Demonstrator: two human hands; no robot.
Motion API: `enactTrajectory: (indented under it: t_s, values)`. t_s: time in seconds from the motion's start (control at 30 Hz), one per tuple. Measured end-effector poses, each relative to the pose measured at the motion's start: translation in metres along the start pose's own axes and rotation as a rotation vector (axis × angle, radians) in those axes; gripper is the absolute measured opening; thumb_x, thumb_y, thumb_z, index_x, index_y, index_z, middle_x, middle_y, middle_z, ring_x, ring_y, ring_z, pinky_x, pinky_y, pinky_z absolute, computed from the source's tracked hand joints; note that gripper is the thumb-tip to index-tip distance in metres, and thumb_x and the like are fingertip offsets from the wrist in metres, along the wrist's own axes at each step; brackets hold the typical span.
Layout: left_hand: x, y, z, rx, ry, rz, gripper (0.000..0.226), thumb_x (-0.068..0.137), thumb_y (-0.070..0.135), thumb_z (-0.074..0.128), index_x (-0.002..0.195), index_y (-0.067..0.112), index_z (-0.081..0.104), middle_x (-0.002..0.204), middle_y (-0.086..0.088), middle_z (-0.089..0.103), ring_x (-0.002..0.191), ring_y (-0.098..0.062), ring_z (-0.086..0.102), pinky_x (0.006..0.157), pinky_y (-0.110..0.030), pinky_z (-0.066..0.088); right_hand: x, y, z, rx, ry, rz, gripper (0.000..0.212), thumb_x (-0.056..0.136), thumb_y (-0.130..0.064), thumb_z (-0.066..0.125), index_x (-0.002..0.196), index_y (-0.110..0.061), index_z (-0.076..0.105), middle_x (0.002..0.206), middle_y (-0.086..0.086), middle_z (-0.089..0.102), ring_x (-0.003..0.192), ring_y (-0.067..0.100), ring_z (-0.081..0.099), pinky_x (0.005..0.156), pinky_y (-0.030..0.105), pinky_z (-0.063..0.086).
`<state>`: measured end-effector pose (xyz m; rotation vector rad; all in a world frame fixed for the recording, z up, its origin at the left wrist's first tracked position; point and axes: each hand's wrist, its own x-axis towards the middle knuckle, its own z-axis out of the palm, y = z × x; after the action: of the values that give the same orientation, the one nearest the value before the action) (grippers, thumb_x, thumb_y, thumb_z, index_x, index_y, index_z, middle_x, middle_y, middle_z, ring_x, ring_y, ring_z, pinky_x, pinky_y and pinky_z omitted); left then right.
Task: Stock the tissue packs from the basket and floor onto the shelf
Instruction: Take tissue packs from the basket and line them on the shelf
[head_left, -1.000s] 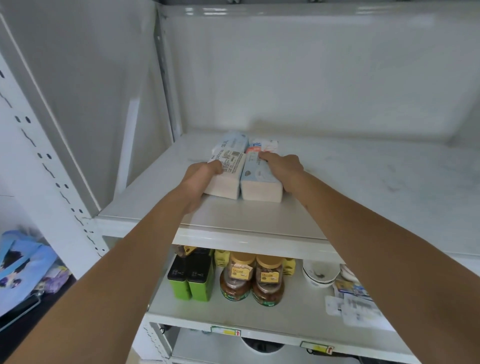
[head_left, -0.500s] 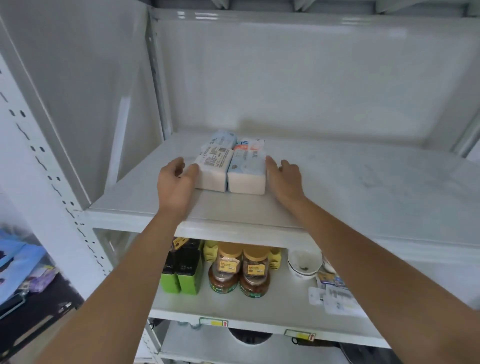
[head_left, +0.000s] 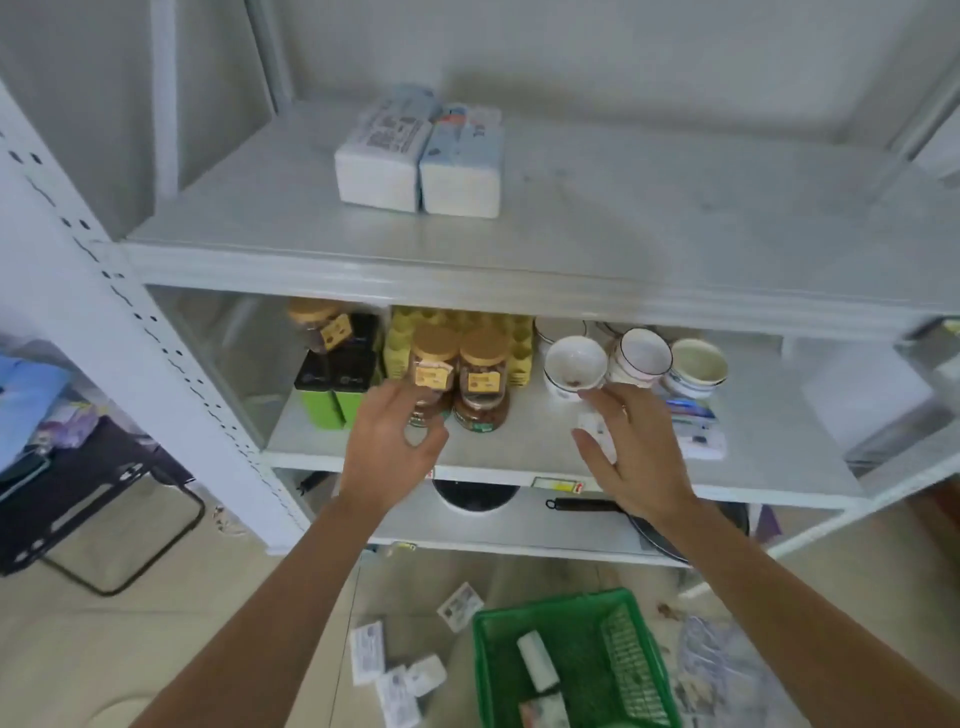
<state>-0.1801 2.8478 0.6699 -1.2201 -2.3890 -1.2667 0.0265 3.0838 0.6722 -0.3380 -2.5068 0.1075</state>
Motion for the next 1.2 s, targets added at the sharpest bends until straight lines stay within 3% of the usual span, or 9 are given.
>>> enactTrajectory:
  t_s: [0.13,0.27,0.4,0.57,0.73,0.93,1.2]
  values:
    - [-0.031,-0.002,0.039,0.134,-0.305,-0.093,0.046,0.083,0.033,0.064,0.118,0.005,0.075,0.12,-0.016,0.071,0.112,-0.04,0.063,0.097,-0.05,0.053,-0.049,0.007,0.012,-0.031,-0.309,0.122,0.051,0.101,-0.045,0.052,0.134,-0.007,0.065,0.127,0.018,0.064,0.112,0.039,0.062,0.095,0.047,0.046]
    - [-0.077,-0.005,0.082,0.319,-0.532,-0.147,0.057,0.082,0.043,0.066,0.132,0.015,0.068,0.137,-0.01,0.061,0.132,-0.036,0.051,0.111,-0.05,0.037,-0.102,0.021,0.022,-0.041,-0.563,0.237,0.059,0.102,-0.054,0.041,0.136,-0.011,0.062,0.134,0.014,0.064,0.122,0.037,0.061,0.102,0.05,0.049]
    - [-0.131,-0.004,0.128,0.451,-0.736,-0.185,0.063,0.089,0.05,0.064,0.145,0.022,0.056,0.151,-0.008,0.05,0.144,-0.031,0.04,0.118,-0.047,0.027,-0.176,0.041,0.045,-0.012,-0.717,0.29,0.069,0.101,-0.061,0.036,0.139,-0.011,0.063,0.138,0.012,0.065,0.127,0.034,0.06,0.108,0.049,0.045]
    - [-0.195,-0.007,0.182,0.432,-0.964,-0.258,0.071,0.088,0.057,0.057,0.15,0.025,0.047,0.157,-0.008,0.043,0.149,-0.029,0.031,0.123,-0.048,0.019,-0.257,0.061,0.079,-0.025,-0.905,0.299,0.07,0.102,-0.065,0.035,0.144,-0.013,0.056,0.141,0.009,0.062,0.129,0.031,0.057,0.109,0.047,0.042]
    - [-0.256,-0.029,0.252,0.423,-1.094,-0.287,0.083,0.08,0.067,0.046,0.153,0.027,0.044,0.161,-0.008,0.041,0.151,-0.029,0.029,0.124,-0.05,0.019,-0.31,0.076,0.135,0.009,-0.967,0.356,0.076,0.101,-0.068,0.034,0.15,-0.012,0.052,0.154,0.014,0.053,0.142,0.037,0.049,0.118,0.054,0.039]
    - [-0.325,-0.072,0.333,0.361,-1.187,-0.374,0.091,0.078,0.07,0.038,0.156,0.024,0.039,0.165,-0.013,0.036,0.154,-0.034,0.027,0.125,-0.055,0.019,-0.373,0.092,0.224,0.035,-1.106,0.439,0.078,0.102,-0.071,0.038,0.156,-0.016,0.046,0.164,0.014,0.041,0.151,0.036,0.038,0.122,0.052,0.035]
    - [-0.428,-0.156,0.443,0.297,-1.263,-0.49,0.077,0.091,0.056,0.06,0.157,0.022,0.038,0.164,-0.012,0.036,0.152,-0.033,0.03,0.123,-0.052,0.024,-0.472,0.114,0.353,0.121,-1.371,0.577,0.08,0.102,-0.072,0.037,0.156,-0.013,0.047,0.163,0.016,0.043,0.149,0.036,0.042,0.119,0.053,0.04]
